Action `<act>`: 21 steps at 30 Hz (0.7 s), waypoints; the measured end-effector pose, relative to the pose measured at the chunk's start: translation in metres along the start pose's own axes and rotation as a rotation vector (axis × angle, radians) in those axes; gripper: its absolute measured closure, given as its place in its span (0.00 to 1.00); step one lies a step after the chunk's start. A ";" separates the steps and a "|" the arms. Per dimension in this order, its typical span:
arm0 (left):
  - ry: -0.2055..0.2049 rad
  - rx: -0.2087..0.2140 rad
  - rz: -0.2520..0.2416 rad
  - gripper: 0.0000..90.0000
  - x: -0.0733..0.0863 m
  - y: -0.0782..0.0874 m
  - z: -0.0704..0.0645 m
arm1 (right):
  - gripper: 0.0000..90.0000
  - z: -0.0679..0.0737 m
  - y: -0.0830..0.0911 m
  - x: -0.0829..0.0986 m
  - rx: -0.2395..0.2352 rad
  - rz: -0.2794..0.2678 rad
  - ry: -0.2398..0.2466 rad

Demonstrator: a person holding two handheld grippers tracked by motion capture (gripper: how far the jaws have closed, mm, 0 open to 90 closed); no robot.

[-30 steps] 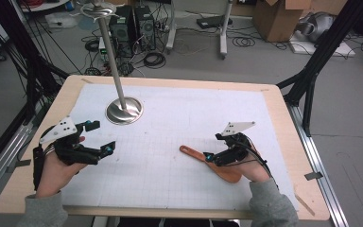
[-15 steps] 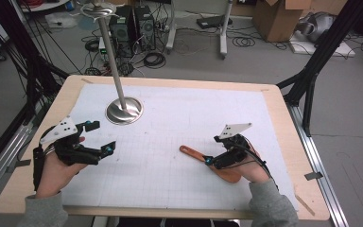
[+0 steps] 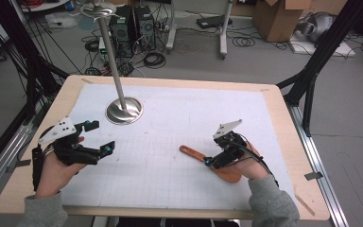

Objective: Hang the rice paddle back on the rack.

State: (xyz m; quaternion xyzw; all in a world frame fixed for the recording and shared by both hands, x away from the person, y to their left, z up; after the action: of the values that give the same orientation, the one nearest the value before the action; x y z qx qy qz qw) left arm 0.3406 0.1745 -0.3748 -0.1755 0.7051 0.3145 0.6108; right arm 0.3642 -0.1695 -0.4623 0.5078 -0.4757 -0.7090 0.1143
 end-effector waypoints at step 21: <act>0.003 0.008 0.016 0.02 0.004 -0.006 -0.003 | 0.16 -0.002 -0.023 -0.002 0.022 0.304 0.011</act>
State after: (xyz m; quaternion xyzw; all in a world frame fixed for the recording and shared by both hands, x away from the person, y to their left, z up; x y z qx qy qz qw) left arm 0.3414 0.1692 -0.3798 -0.1680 0.7086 0.3165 0.6079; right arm 0.3743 -0.1573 -0.4795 0.4351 -0.5542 -0.6754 0.2177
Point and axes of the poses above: each handheld gripper's, and its own axes: y roughly backward along the jaws, x roughly out of its underside, z roughly to its left, the point moved 9 cm from there along -y, roughly forward along the jaws, and after that the axes turned 2 degrees about -y, right-handed, at the moved point
